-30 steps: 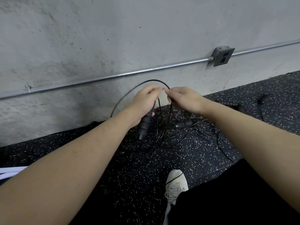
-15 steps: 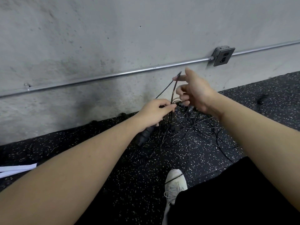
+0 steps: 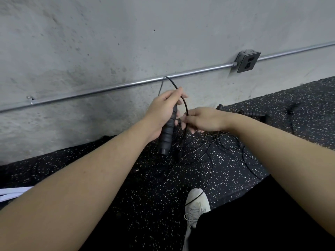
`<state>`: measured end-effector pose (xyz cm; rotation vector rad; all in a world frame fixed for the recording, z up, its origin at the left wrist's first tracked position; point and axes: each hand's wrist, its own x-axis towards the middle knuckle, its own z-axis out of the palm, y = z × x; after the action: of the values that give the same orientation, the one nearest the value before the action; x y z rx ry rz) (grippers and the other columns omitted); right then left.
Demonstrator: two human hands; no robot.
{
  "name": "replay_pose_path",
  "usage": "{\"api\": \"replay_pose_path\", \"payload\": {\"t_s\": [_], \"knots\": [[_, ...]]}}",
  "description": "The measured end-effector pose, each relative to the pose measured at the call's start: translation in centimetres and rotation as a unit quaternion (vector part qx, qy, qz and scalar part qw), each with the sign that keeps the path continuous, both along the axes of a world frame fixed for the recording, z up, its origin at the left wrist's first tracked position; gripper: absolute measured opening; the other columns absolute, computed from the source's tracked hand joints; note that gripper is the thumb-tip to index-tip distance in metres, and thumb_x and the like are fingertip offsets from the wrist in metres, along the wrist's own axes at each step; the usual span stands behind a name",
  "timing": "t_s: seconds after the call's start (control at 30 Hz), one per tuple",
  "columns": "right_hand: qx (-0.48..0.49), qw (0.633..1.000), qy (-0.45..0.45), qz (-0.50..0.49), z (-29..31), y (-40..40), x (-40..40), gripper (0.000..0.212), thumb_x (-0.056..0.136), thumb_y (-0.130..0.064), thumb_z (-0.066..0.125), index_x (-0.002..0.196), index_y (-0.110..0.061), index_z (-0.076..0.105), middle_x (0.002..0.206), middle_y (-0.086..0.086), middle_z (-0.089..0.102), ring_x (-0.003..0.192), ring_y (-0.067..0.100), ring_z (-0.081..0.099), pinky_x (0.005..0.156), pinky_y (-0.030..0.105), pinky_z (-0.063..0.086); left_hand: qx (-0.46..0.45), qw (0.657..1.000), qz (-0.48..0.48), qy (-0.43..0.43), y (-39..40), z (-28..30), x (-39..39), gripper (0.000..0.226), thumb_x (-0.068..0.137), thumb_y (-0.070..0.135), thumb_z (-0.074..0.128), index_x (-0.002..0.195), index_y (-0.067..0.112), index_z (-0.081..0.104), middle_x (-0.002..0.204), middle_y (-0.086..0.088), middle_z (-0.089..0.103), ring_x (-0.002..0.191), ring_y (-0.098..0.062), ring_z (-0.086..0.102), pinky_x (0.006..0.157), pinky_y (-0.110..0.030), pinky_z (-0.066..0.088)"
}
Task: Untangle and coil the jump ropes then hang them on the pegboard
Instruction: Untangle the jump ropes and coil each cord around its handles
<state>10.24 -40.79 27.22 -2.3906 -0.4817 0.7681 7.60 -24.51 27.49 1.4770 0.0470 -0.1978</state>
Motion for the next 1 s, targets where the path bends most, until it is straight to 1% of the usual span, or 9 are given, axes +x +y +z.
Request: {"api": "replay_pose_path", "payload": {"t_s": [0.1, 0.2, 0.3, 0.47, 0.63, 0.73, 0.8, 0.9, 1.0], "knots": [[0.072, 0.996, -0.038, -0.046, 0.5, 0.5, -0.2, 0.043, 0.108, -0.042, 0.036, 0.082, -0.020, 0.062, 0.060, -0.006, 0.058, 0.053, 0.009, 0.049, 0.059, 0.023, 0.041, 0.079, 0.997, -0.016, -0.005, 0.4, -0.4, -0.3, 0.030, 0.103, 0.048, 0.052, 0.101, 0.023, 0.069, 0.074, 0.009, 0.064, 0.057, -0.011, 0.054, 0.049, -0.026, 0.045], [0.130, 0.986, -0.055, -0.086, 1.0, 0.8, -0.2, 0.043, 0.108, -0.040, 0.038, 0.074, -0.020, 0.056, 0.056, -0.006, 0.053, 0.056, 0.016, 0.046, 0.060, 0.030, 0.038, 0.134, 0.990, -0.049, 0.016, 0.5, -1.0, -0.9, 0.039, 0.106, 0.045, 0.043, 0.079, 0.026, 0.066, 0.058, 0.008, 0.061, 0.052, -0.010, 0.052, 0.049, -0.025, 0.045], [0.219, 0.968, -0.020, -0.122, 1.0, 0.9, 0.3, 0.042, 0.108, -0.037, 0.038, 0.072, -0.020, 0.052, 0.054, -0.003, 0.045, 0.052, 0.018, 0.041, 0.060, 0.034, 0.038, 0.130, 0.989, -0.055, 0.035, 0.4, -1.1, -1.2, 0.038, 0.106, 0.038, 0.039, 0.080, 0.025, 0.063, 0.062, -0.003, 0.056, 0.047, -0.011, 0.052, 0.046, -0.025, 0.044], [0.348, 0.912, 0.080, -0.201, 1.2, 0.9, 0.9, 0.041, 0.109, -0.034, 0.036, 0.071, -0.020, 0.043, 0.049, -0.004, 0.032, 0.046, 0.013, 0.027, 0.045, 0.025, 0.027, 0.320, 0.937, -0.131, -0.059, 0.3, -2.9, -1.3, 0.018, 0.103, 0.030, 0.059, 0.107, 0.016, 0.069, 0.091, 0.009, 0.054, 0.062, -0.014, 0.056, 0.043, -0.029, 0.048], [0.394, 0.870, 0.118, -0.272, 1.5, 0.3, 1.3, 0.039, 0.106, -0.048, 0.034, 0.087, -0.019, 0.053, 0.056, -0.003, 0.039, 0.048, 0.013, 0.028, 0.044, 0.022, 0.025, 0.297, 0.949, -0.092, -0.049, 0.3, -2.8, -0.8, 0.022, 0.106, 0.032, 0.053, 0.103, 0.020, 0.071, 0.069, -0.004, 0.051, 0.045, -0.010, 0.048, 0.043, -0.023, 0.041], [0.349, 0.886, 0.131, -0.276, 1.0, -0.6, 1.9, 0.044, 0.103, -0.049, 0.026, 0.117, -0.019, 0.055, 0.063, 0.000, 0.045, 0.047, 0.013, 0.029, 0.046, 0.022, 0.024, 0.265, 0.961, -0.064, -0.048, 0.3, -2.1, -0.5, 0.016, 0.106, 0.031, 0.053, 0.100, 0.029, 0.068, 0.072, 0.000, 0.056, 0.040, -0.002, 0.048, 0.042, -0.020, 0.042], [0.267, 0.929, 0.126, -0.226, 0.4, -1.3, 1.7, 0.043, 0.101, -0.040, 0.027, 0.132, -0.020, 0.050, 0.066, -0.001, 0.049, 0.049, 0.012, 0.033, 0.046, 0.023, 0.028, 0.241, 0.968, -0.053, -0.048, 0.3, -2.0, -0.4, 0.017, 0.105, 0.030, 0.054, 0.099, 0.028, 0.070, 0.071, 0.001, 0.057, 0.039, -0.001, 0.048, 0.041, -0.022, 0.043], [0.078, 0.992, 0.074, -0.066, 0.1, -1.6, 0.5, 0.034, 0.102, -0.029, 0.041, 0.135, -0.024, 0.043, 0.078, 0.000, 0.057, 0.055, 0.010, 0.041, 0.049, 0.025, 0.038, 0.196, 0.979, -0.048, -0.041, 0.0, -1.5, -0.5, 0.020, 0.106, 0.027, 0.054, 0.103, 0.018, 0.072, 0.063, 0.002, 0.054, 0.038, -0.004, 0.047, 0.040, -0.022, 0.041], [0.053, 0.995, 0.073, -0.047, -0.1, -1.0, -0.2, 0.052, 0.096, -0.024, 0.053, 0.139, -0.040, 0.027, 0.087, 0.000, 0.060, 0.060, 0.009, 0.047, 0.060, 0.027, 0.047, 0.141, 0.989, -0.036, -0.027, 0.0, -1.0, -0.4, 0.020, 0.105, 0.030, 0.056, 0.095, 0.023, 0.072, 0.065, -0.003, 0.054, 0.047, -0.012, 0.050, 0.041, -0.025, 0.043]]}}
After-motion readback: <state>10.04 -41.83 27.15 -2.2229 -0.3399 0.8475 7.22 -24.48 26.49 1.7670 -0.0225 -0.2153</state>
